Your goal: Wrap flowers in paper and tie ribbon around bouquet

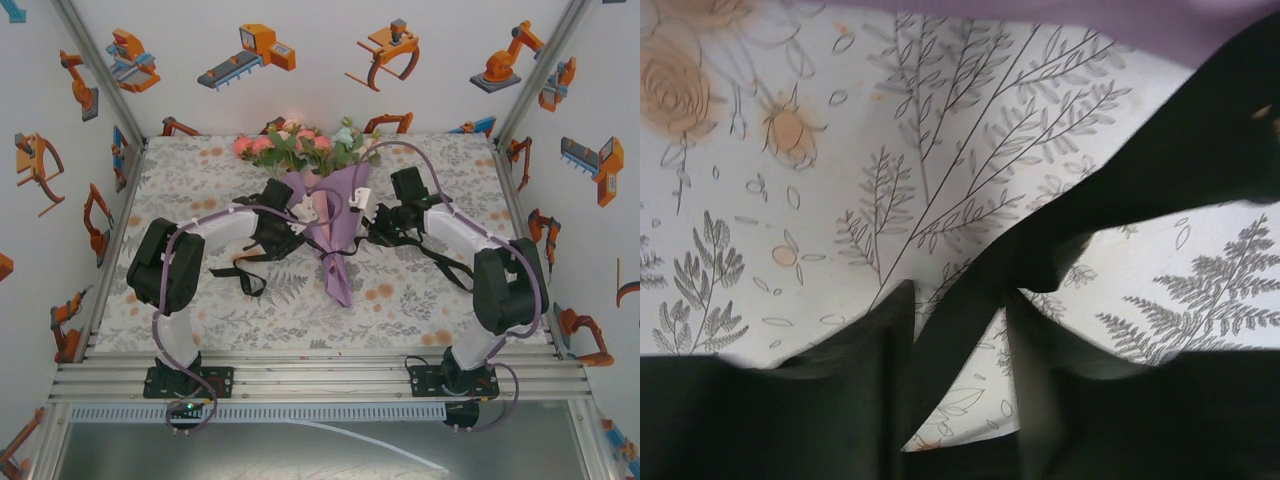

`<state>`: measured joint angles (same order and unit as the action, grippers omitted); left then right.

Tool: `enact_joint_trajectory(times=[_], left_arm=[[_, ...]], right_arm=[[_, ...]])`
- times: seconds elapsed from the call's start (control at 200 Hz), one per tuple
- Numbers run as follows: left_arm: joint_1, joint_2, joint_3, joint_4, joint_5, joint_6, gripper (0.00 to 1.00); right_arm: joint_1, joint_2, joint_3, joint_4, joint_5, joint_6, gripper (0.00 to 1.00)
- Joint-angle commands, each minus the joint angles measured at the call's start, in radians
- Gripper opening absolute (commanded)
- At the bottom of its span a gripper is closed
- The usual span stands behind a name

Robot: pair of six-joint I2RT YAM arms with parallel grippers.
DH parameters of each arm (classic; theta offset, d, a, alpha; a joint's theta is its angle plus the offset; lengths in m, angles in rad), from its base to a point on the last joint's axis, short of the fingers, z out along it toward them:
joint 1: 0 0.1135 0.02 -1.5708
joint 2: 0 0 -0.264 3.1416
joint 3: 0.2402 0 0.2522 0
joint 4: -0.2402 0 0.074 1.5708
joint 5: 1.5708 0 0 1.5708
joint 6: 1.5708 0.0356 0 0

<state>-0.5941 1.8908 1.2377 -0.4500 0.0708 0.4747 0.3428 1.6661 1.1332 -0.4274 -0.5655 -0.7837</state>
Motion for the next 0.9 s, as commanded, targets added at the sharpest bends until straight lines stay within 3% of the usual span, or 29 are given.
enact_joint_trajectory(times=[0.0,0.06,0.17,0.285,0.486,0.641,0.896], left_arm=[[-0.01,0.094,-0.036,-0.033,-0.089,0.044,0.17],[-0.009,0.099,-0.043,-0.019,-0.107,0.041,0.0],[-0.006,0.049,-0.029,-0.012,-0.095,0.005,0.0],[-0.007,-0.117,-0.001,0.022,-0.018,-0.099,0.0],[0.007,-0.409,-0.111,0.351,0.16,-0.368,0.0],[0.024,-0.436,-0.172,0.478,0.3,-0.544,0.0],[0.023,-0.451,-0.211,0.477,0.31,-0.571,0.0]], right_arm=[[0.0,-0.036,-0.024,0.026,-0.027,0.025,0.0],[0.001,-0.046,-0.032,0.034,-0.025,0.032,0.0],[0.0,-0.077,-0.044,0.054,-0.025,0.052,0.0],[0.001,-0.131,-0.058,0.098,-0.035,0.141,0.0],[0.001,-0.24,-0.221,0.437,-0.058,0.467,0.0],[0.001,-0.247,-0.294,0.659,-0.095,0.679,0.0],[0.001,-0.2,-0.281,0.898,-0.082,0.959,0.0]])
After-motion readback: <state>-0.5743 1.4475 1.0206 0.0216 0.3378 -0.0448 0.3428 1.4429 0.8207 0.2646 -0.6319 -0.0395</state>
